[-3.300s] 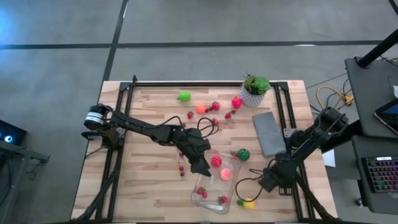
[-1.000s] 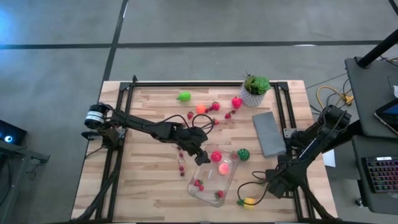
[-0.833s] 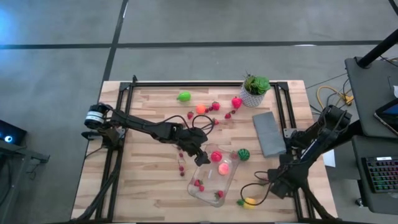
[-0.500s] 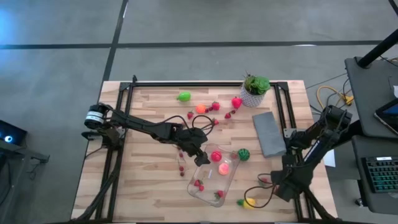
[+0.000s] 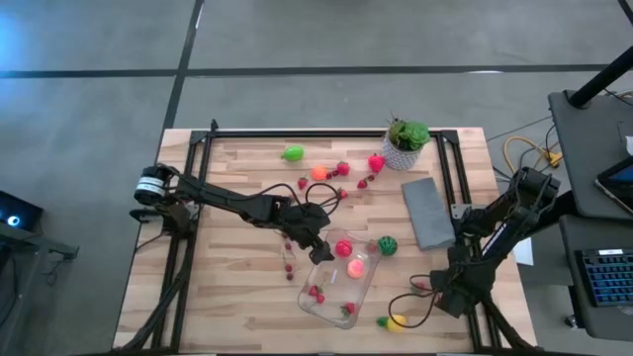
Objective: Pick and placing Produce into tupperware
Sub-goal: Put the red cherry into the transparent basket
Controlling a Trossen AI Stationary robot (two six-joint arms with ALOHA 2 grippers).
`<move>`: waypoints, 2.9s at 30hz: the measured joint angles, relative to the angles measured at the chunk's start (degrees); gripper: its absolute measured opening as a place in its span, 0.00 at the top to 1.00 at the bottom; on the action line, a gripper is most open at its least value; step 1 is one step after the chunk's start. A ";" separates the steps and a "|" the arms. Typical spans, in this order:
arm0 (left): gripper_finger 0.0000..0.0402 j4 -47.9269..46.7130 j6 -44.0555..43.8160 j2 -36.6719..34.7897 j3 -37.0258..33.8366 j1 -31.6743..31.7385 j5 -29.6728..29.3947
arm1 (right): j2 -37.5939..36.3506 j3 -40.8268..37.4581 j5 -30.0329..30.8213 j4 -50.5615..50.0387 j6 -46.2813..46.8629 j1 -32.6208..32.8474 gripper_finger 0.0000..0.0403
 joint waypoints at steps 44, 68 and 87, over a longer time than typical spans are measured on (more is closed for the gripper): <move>0.26 0.33 1.11 0.07 0.12 -0.29 0.07 | 0.00 19.93 24.07 -9.22 14.36 -6.51 0.81; 0.26 -23.82 -7.72 -19.99 -0.32 -12.19 -26.39 | 2.13 32.05 37.47 15.17 -10.15 -33.17 0.74; 0.26 -40.35 2.10 -26.07 -6.90 -12.76 -27.91 | 3.05 39.61 42.28 20.79 -2.07 -34.62 0.50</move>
